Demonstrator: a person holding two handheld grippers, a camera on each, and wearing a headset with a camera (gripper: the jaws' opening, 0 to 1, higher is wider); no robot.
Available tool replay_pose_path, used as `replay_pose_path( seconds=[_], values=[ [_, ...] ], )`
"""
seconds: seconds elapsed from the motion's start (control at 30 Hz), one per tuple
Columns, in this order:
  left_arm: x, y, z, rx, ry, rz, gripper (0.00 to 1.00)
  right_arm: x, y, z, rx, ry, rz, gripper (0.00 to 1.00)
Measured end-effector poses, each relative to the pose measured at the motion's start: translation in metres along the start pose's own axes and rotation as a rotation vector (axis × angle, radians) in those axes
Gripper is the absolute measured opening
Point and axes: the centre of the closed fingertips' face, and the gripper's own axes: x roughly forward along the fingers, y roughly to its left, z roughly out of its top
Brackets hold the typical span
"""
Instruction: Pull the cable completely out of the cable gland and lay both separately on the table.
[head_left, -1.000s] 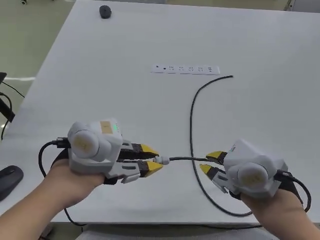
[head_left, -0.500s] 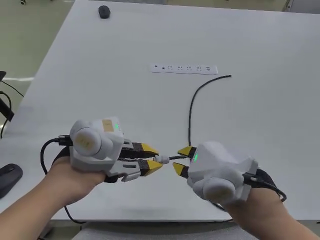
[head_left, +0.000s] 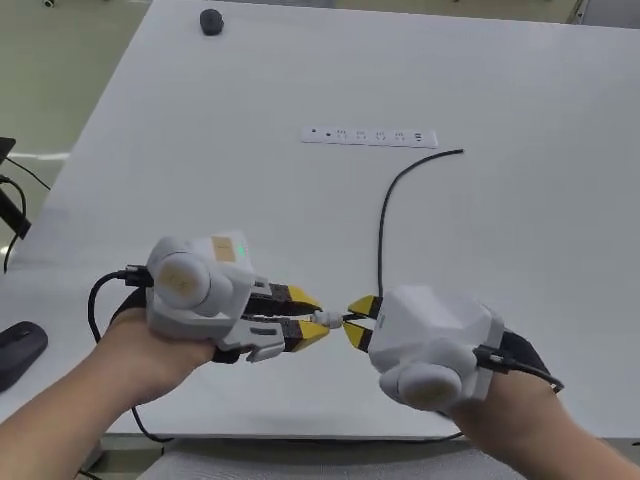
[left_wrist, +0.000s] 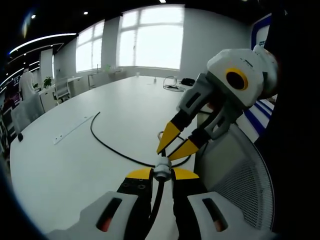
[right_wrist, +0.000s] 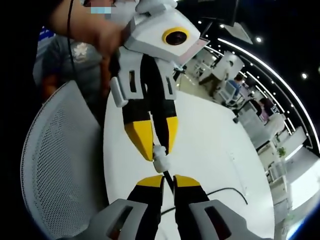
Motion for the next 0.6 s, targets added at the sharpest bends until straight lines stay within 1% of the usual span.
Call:
replay_pose_path(
  seconds=[0.1,0.23,0.43,0.6],
  values=[
    [0.000,-0.001,-0.001,0.000,0.003,-0.002,0.15,0.000,0.001,-0.001,0.004,-0.002,0.016,0.02],
    [0.001,-0.001,-0.001,-0.001,0.003,0.000,0.15,0.000,0.001,-0.001,0.019,-0.002,0.024,0.01],
    [0.000,0.001,0.001,-0.003,-0.001,0.007,0.15,0.001,-0.002,-0.003,0.055,0.003,0.013,0.01],
    [0.000,0.002,0.001,0.000,0.001,0.008,0.15,0.000,-0.005,-0.011,0.105,0.016,0.003,0.01]
  ],
)
